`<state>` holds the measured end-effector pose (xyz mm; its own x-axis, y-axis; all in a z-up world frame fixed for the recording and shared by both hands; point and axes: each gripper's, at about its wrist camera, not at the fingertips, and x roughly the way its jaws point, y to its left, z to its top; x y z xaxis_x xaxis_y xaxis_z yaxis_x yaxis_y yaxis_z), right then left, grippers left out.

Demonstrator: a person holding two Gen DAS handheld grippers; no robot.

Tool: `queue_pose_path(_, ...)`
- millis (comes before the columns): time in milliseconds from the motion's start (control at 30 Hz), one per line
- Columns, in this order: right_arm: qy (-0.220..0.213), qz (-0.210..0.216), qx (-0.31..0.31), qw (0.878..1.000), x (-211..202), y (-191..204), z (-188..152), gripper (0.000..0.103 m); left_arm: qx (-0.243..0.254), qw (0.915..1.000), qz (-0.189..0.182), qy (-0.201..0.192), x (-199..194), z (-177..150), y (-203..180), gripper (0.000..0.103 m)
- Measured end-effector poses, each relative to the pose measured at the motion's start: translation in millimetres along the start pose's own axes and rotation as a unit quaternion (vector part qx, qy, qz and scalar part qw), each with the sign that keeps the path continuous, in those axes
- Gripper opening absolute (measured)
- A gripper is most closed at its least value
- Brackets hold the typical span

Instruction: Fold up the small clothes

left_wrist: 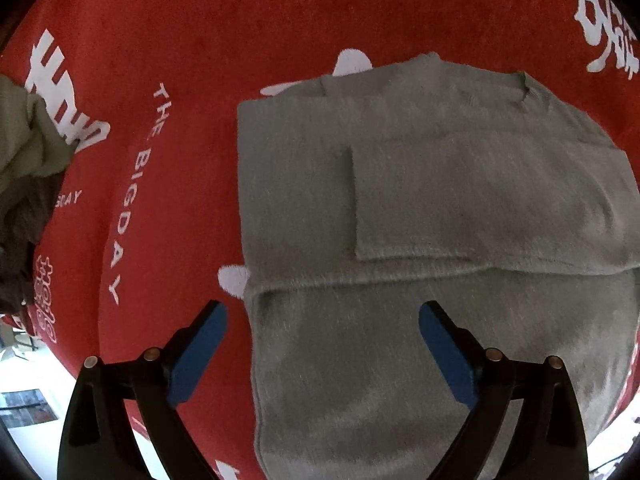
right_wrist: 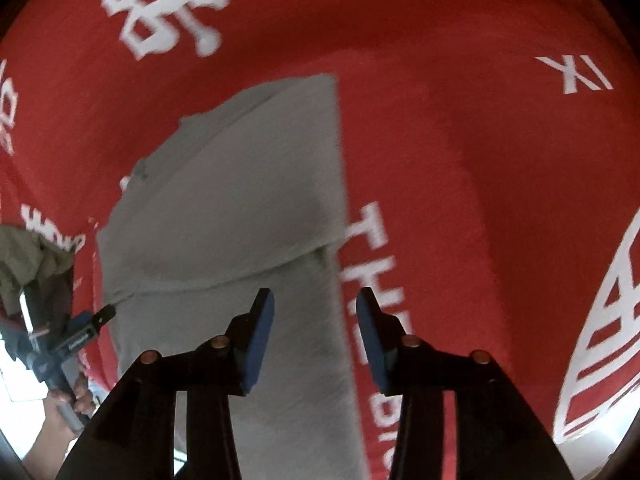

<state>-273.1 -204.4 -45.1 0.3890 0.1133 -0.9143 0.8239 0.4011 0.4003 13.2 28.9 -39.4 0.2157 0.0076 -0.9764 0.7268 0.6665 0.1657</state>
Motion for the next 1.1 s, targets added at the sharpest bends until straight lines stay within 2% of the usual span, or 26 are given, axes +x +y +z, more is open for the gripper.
queue_pose_path(267, 0.036, 0.003, -0.025, 0.999, 26.5, 29.9, -17.0, 0.049, 0.012, 0.9994, -0.027, 0.020, -4.2, -13.8, -20.3, 0.097)
queue_pose_path(633, 0.048, 0.001, -0.051, 0.998, 31.2, 44.1, -29.9, 0.067, 0.018, 0.9980, -0.046, 0.040, -2.7, -24.7, -41.5, 0.097)
queue_pose_path(933, 0.051, -0.004, -0.064, 0.997, 32.9, 47.9, -31.6, 0.067, 0.029, 0.9972, -0.048, 0.049, -1.0, -23.9, -56.8, 0.097)
queue_pose_path(1100, 0.049, -0.003, -0.054, 0.997, 32.8, 39.9, -28.4, 0.067, 0.033, 0.9978, -0.044, 0.037, -4.3, -19.4, -59.6, 0.097)
